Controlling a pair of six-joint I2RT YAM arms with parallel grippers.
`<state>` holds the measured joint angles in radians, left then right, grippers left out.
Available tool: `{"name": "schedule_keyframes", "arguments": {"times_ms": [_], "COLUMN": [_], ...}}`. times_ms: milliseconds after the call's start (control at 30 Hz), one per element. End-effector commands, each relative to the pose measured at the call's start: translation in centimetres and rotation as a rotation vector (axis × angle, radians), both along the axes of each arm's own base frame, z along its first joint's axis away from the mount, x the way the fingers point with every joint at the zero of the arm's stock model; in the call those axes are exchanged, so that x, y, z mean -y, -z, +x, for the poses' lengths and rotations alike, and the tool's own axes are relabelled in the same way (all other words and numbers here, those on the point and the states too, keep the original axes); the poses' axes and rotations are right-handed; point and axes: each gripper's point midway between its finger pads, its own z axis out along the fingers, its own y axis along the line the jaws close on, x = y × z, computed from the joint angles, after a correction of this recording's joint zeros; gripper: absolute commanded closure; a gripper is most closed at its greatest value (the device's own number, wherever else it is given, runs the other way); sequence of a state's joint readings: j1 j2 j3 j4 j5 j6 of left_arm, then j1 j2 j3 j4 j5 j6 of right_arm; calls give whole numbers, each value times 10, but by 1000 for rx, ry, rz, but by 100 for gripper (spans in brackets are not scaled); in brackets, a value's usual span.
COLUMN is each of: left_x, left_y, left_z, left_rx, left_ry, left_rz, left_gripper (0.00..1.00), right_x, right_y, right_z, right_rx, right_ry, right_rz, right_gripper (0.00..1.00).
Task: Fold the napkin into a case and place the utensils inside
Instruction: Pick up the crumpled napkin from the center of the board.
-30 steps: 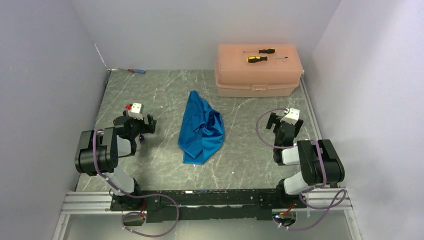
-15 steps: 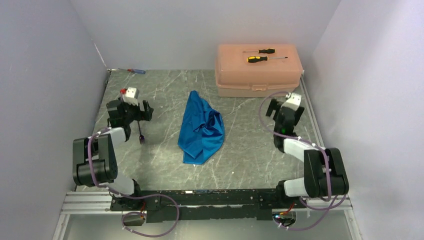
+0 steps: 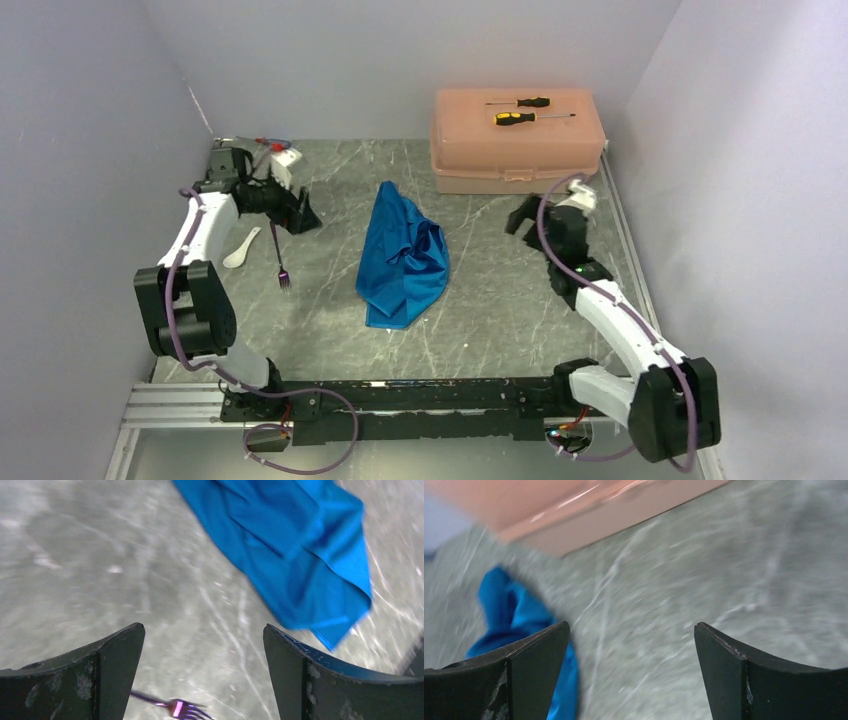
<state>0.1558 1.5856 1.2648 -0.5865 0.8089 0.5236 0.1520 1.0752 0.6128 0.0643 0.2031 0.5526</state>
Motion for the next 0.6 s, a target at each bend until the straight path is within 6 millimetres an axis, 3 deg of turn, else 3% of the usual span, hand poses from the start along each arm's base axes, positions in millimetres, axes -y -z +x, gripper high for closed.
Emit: {"name": "schedule_keyframes", "arguments": {"times_ms": [0,133,267,433,567], "left_x": [53,87,109,114,130], "left_y": [29,51,70,93,92], "left_z": [-83,-123,-152,-150,-151], "left_rx": [-188,-283,-332,-254,-178], "left_ry": [322,470,555,554,563], "left_rz": [48,101,149,306,324], "left_gripper": [6,6,6,6,6], "right_x": [-68,-115,-154,-207,-251], "right_y": [-13,7,36,78,88], "right_z": [-28,-61,-91,-131,-150], "right_rx": [-55,-116,-178,-246,-258], "right_ry": [-204,-342,-432,-562,-672], "right_rz": [-131,-276,-260,-254,-233], "right_gripper": [0,3,5,8,10]}}
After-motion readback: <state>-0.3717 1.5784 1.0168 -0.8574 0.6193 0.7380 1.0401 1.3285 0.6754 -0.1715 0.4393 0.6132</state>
